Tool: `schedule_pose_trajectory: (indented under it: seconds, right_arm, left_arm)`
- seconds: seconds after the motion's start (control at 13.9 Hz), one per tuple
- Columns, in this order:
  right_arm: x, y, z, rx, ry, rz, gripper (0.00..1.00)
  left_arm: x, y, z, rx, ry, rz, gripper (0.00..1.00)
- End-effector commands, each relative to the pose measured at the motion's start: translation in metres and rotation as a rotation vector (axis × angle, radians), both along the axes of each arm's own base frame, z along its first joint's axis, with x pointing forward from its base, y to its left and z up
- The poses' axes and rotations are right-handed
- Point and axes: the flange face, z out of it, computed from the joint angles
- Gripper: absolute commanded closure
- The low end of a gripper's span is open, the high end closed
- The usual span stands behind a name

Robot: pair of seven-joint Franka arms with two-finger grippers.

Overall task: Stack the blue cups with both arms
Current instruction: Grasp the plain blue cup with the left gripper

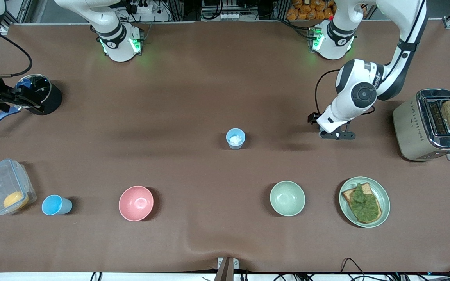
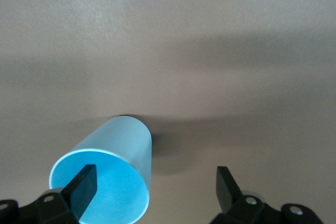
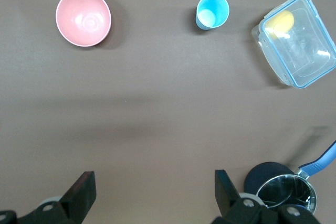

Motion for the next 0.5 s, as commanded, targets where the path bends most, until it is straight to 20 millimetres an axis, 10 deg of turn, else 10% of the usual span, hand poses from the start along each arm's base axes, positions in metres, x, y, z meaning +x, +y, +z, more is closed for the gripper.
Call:
schedule_pose_trajectory:
  seconds: [0.0, 0.22, 0.43]
  right_arm:
    - [0.0060, -0.0070, 0.0002, 0.012, 0.010, -0.002, 0.00]
    - [0.0075, -0.0061, 0.0002, -0.004, 0.003, 0.003, 0.00]
    - [0.0088, -0.0140, -0.0022, 0.002, 0.004, -0.012, 0.00]
  left_arm:
    - [-0.0038, 0.0045, 0.0036, -0.007, -0.019, 0.020, 0.19]
    - [-0.0044, 0.0048, 0.0036, -0.004, -0.018, 0.001, 0.97]
    - [-0.0041, 0.0054, 0.0034, -0.003, -0.013, 0.003, 1.00]
